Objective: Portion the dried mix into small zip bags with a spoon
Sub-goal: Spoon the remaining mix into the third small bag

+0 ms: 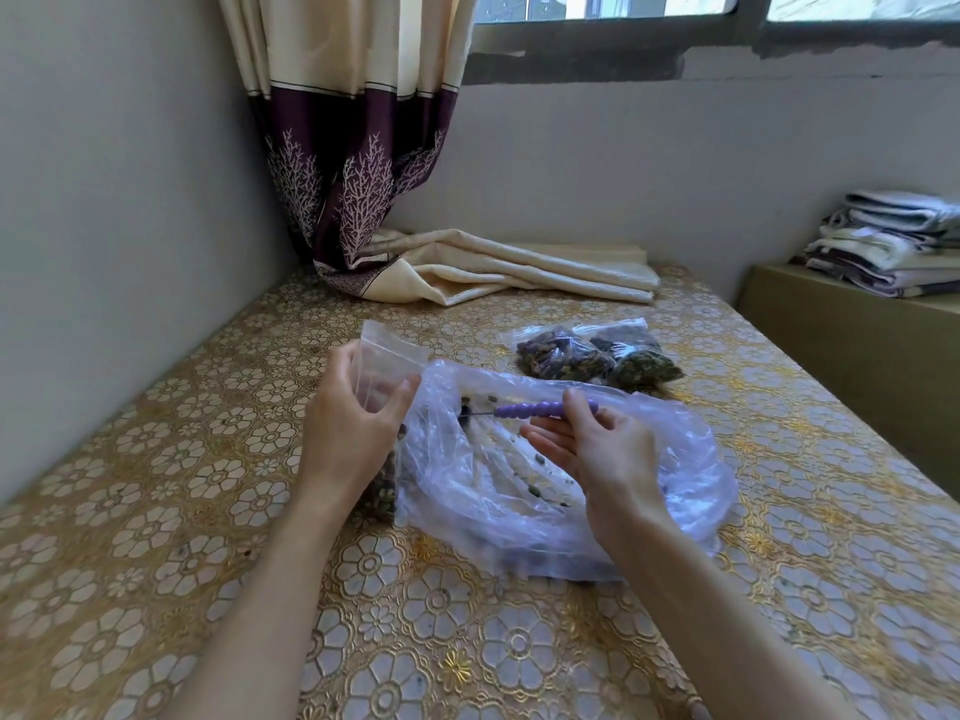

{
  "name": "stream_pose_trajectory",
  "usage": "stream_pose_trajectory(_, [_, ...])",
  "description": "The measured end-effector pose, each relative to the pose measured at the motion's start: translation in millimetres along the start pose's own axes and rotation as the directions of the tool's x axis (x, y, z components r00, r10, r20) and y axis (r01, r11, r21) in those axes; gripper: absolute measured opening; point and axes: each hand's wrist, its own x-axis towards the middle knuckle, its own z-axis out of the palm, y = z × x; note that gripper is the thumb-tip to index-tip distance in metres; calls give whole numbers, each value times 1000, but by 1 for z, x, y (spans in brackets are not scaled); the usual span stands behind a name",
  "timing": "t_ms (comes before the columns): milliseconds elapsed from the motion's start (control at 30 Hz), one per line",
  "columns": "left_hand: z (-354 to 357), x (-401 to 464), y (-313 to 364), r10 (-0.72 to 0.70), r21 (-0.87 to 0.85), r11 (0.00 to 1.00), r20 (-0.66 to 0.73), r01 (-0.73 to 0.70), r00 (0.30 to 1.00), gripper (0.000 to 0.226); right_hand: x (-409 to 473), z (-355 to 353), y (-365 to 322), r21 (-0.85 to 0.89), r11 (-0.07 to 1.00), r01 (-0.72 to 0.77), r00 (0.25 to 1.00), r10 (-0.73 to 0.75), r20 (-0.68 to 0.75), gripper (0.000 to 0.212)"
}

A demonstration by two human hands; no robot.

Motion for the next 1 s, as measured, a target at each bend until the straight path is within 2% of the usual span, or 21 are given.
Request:
stream_pose_trajectory(167, [0,1,0,18,18,1000,4,-18,1000,49,1,-1,0,43,997,-71,997,70,18,44])
stream_pose_trajectory(233, [1,1,-1,25,14,1000,11,-25,1000,51,4,-3,-1,75,991,-109,994,111,-11,30])
stream_pose_trajectory(367, [1,1,-1,41,-4,999,14,-41,999,54,5,-12,-5,93,992,-90,994,95,-53,24])
stream_pose_trajectory(567, [2,-2,3,78,-79,995,126,-68,989,55,-1,-23,-17,23,999,44,992,-41,-120,22])
stream_pose_trajectory(733, [9,-4,4,104,85,988,276,-132,955,63,-7,-26,-28,27,982,188,975,-183,-126,24])
stream_pose_trajectory(1000, [12,-7,4,64,49,995,303,-82,951,76,-21,-20,-33,43,937,348,938,-347,-21,21])
